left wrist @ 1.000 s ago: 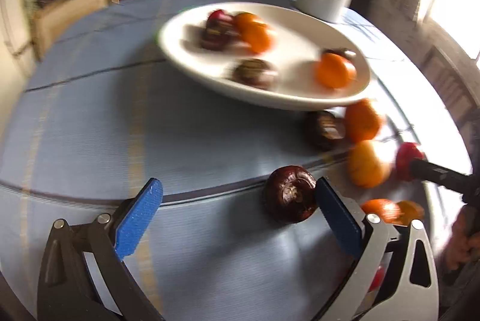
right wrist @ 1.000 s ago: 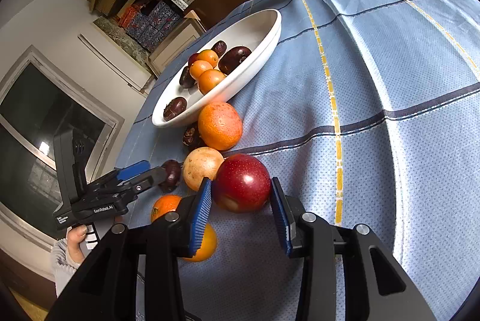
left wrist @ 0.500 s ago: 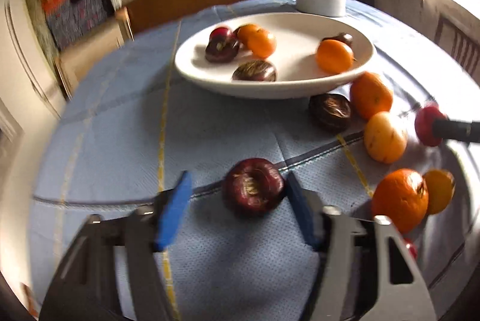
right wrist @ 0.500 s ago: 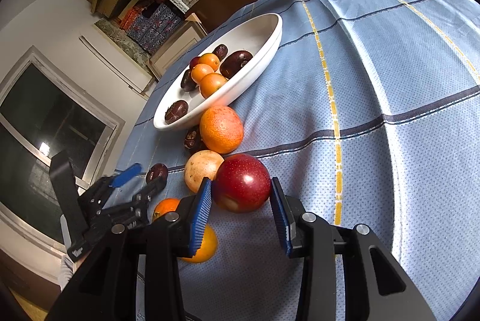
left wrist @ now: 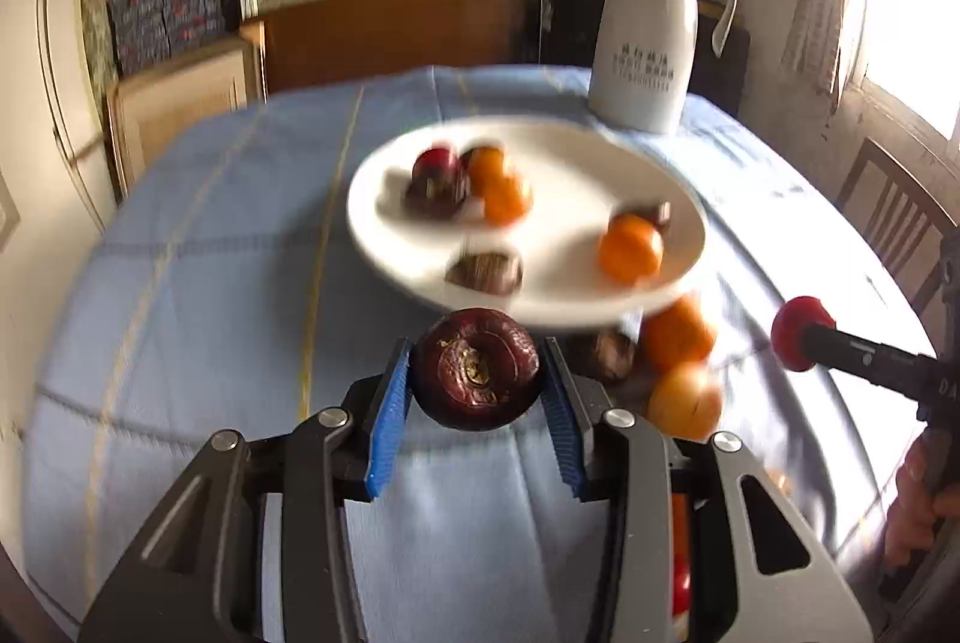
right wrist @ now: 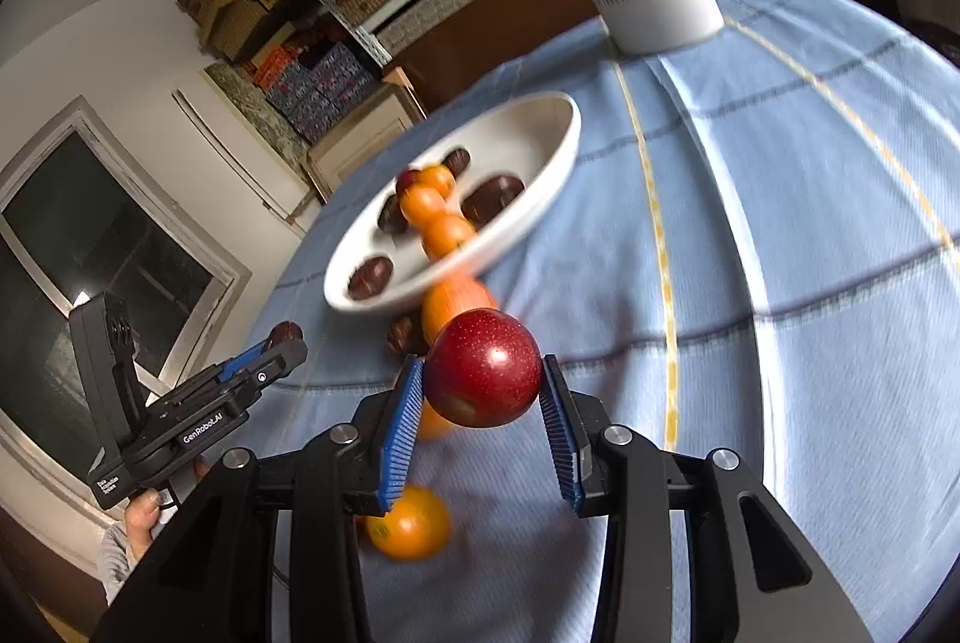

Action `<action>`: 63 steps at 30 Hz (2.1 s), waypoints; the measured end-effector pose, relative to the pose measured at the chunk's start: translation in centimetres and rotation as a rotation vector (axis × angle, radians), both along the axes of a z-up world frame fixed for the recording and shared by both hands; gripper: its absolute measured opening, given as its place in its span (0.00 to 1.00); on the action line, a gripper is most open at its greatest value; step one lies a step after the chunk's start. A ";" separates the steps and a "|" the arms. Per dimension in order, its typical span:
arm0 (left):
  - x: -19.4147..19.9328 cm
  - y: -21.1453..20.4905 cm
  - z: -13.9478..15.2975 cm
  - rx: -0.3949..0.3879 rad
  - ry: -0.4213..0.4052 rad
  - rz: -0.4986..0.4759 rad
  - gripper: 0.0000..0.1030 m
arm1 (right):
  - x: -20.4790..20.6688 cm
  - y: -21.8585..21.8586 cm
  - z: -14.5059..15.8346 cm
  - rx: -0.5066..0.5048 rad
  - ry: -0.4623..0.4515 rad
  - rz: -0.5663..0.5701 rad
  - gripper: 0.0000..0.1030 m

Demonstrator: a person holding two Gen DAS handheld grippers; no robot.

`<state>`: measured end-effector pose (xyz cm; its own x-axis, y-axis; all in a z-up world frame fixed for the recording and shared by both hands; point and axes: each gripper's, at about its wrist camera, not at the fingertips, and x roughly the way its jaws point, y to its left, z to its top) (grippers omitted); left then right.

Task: Organize fruits
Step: 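Carry the dark brown fruit and red apple onto the plate, opening both tools, then grasp a large orange with the left tool while the right tool reaches for a small orange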

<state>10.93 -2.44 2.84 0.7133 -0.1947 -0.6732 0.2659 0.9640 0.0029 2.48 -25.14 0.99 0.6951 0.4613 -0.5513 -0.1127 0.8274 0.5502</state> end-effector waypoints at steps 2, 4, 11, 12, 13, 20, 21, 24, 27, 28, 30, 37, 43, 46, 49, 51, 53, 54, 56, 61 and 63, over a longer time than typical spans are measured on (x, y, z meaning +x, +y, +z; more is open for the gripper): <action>1.0 -0.5 1.1 -0.010 -0.018 0.001 0.40 | 1.5 0.3 1.8 -0.006 -0.029 -0.003 0.38; 2.7 -1.1 1.9 -0.016 -0.036 0.016 0.40 | 3.6 1.0 3.4 -0.027 -0.053 0.002 0.38; 8.2 -1.1 0.5 -0.042 0.006 0.060 0.40 | 10.9 4.5 4.6 -0.096 -0.039 0.045 0.38; 8.9 -1.0 0.0 -0.044 0.019 0.060 0.40 | 11.8 5.1 4.3 -0.107 -0.029 0.050 0.38; 9.3 -0.9 -0.4 -0.047 0.030 0.061 0.40 | 12.7 5.6 4.0 -0.119 -0.016 0.058 0.38; 10.4 0.2 -1.7 -0.066 0.054 0.061 0.46 | 13.7 6.8 2.6 -0.149 -0.010 0.082 0.40; 10.3 0.3 -1.6 -0.069 0.055 0.063 0.47 | 13.4 6.6 2.7 -0.140 -0.016 0.079 0.40; 9.8 0.7 -1.6 -0.073 0.048 0.071 0.48 | 12.0 5.7 3.2 -0.123 -0.046 0.065 0.40; 8.5 1.4 -1.5 -0.079 0.032 0.088 0.61 | 10.4 4.8 3.6 -0.125 -0.075 0.043 0.41; 8.0 1.7 -1.5 -0.083 0.027 0.096 0.64 | 9.6 4.2 3.5 -0.114 -0.080 0.033 0.42; 6.8 2.1 -1.5 -0.093 0.026 0.098 0.64 | 8.6 3.4 3.1 -0.095 -0.076 0.019 0.45; 1.3 1.6 -2.3 -0.080 0.023 0.066 0.72 | 3.1 1.8 1.0 -0.055 -0.040 0.013 0.45; -5.5 -0.3 -2.4 -0.061 -0.040 -0.057 0.86 | -1.4 1.5 -0.8 0.013 -0.007 0.064 0.50; -7.6 -1.2 -2.3 -0.069 -0.058 -0.132 0.86 | -2.7 1.4 -0.9 0.042 -0.014 0.083 0.51; -8.9 -2.6 -2.5 -0.039 -0.068 -0.213 0.86 | -3.0 1.4 -1.1 0.048 -0.005 0.091 0.51; -9.2 -3.4 -2.7 -0.019 -0.064 -0.249 0.86 | -2.8 1.2 -1.3 0.061 0.008 0.085 0.54; -8.8 -3.8 -3.2 -0.013 -0.028 -0.265 0.86 | -2.6 0.9 -1.5 0.079 0.024 0.079 0.55; -8.6 -4.1 -3.5 -0.014 -0.009 -0.265 0.86 | -2.5 0.8 -1.6 0.084 0.029 0.079 0.55; -7.8 -4.0 -3.9 -0.027 0.043 -0.265 0.86 | -2.4 0.9 -1.7 0.086 0.034 0.081 0.55; -6.3 -3.6 -5.1 -0.076 0.158 -0.271 0.67 | -2.2 0.9 -1.8 0.081 0.035 0.089 0.55; -6.2 -3.6 -5.2 -0.108 0.180 -0.280 0.64 | -2.1 0.9 -1.9 0.082 0.039 0.089 0.55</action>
